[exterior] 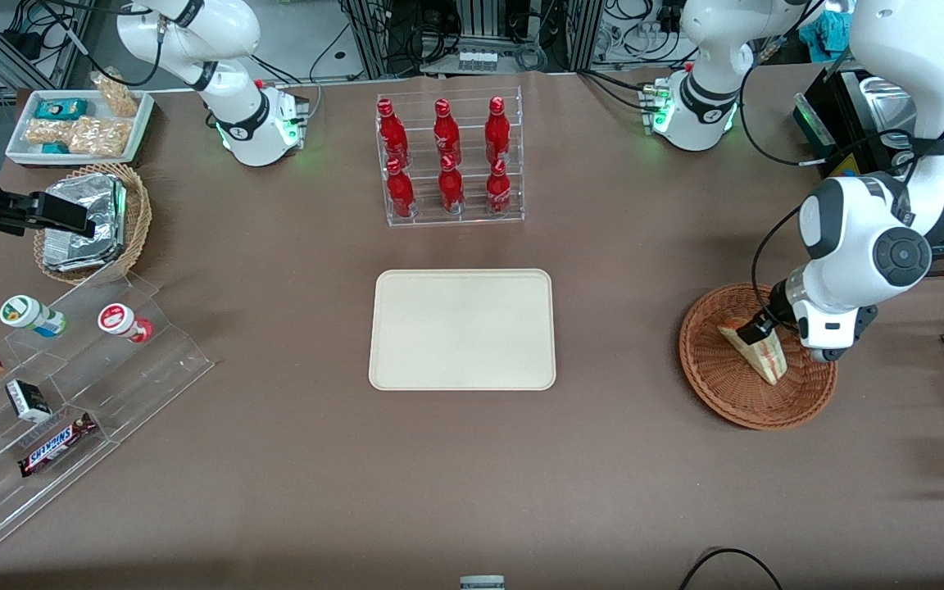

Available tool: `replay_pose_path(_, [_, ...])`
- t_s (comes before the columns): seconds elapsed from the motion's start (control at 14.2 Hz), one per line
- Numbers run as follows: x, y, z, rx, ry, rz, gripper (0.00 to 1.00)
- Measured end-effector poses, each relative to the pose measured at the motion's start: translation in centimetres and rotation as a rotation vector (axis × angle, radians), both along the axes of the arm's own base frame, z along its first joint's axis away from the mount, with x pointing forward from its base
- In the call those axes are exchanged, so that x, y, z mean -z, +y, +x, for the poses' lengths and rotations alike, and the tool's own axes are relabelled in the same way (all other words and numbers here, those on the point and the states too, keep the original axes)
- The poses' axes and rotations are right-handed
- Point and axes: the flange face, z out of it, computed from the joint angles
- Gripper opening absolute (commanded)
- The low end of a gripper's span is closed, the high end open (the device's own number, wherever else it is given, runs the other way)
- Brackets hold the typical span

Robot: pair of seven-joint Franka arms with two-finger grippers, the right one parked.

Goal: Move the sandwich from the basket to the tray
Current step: 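Move the left gripper over the wrapped sandwich in the wicker basket, then lower the left gripper and close it on the wrapped sandwich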

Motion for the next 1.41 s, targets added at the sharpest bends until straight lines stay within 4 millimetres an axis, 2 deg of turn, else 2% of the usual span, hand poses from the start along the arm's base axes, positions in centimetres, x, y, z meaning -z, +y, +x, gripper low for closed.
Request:
replay_pose_path(0.35, [1.7, 0.2, 0.1, -0.004, 0.021, -0.006, 1.00])
replay_pose_path(0.49, [2.6, 1.1, 0.3, -0.015, 0.027, -0.006, 0.99])
replay_pose_path(0.63, [3.2, 1.9, 0.6, -0.008, 0.031, -0.008, 0.84])
replay_pose_path(0.84, [3.8, 2.5, 1.0, -0.008, 0.036, -0.010, 0.41])
replay_pose_path(0.98, [4.0, 2.5, 1.1, -0.006, 0.038, -0.012, 0.18])
replay_pose_path(1.27, [3.3, 2.1, 1.8, 0.003, 0.019, -0.013, 0.15])
replay_pose_path(1.41, [2.4, 0.6, 2.5, 0.034, -0.001, -0.018, 0.15])
